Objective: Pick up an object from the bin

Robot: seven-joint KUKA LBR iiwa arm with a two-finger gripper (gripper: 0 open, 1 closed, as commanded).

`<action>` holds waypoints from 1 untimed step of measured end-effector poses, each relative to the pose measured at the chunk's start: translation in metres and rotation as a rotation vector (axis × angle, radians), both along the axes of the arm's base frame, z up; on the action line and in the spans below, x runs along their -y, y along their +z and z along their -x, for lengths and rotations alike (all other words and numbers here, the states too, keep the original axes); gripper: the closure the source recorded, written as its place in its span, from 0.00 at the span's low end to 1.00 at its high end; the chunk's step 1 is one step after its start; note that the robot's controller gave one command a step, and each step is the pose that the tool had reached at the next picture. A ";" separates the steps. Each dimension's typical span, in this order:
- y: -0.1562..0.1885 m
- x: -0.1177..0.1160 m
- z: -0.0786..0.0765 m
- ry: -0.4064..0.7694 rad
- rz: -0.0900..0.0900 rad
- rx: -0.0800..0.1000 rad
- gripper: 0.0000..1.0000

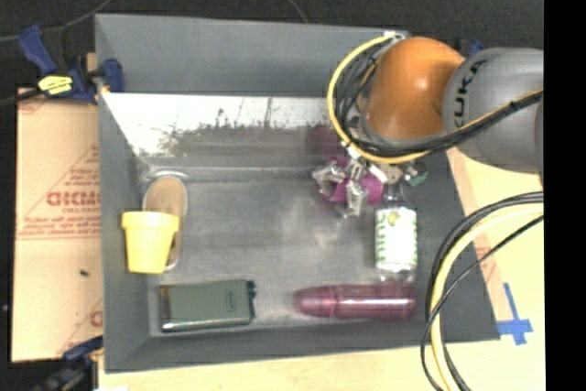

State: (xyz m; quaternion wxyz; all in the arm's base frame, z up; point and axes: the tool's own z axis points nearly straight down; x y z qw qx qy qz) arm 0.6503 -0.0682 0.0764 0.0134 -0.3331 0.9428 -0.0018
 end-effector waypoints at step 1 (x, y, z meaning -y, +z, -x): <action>0.000 0.000 0.000 -0.001 0.000 0.000 1.00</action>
Offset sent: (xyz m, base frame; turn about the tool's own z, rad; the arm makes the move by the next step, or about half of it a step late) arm -0.0002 0.0195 0.0930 -0.0607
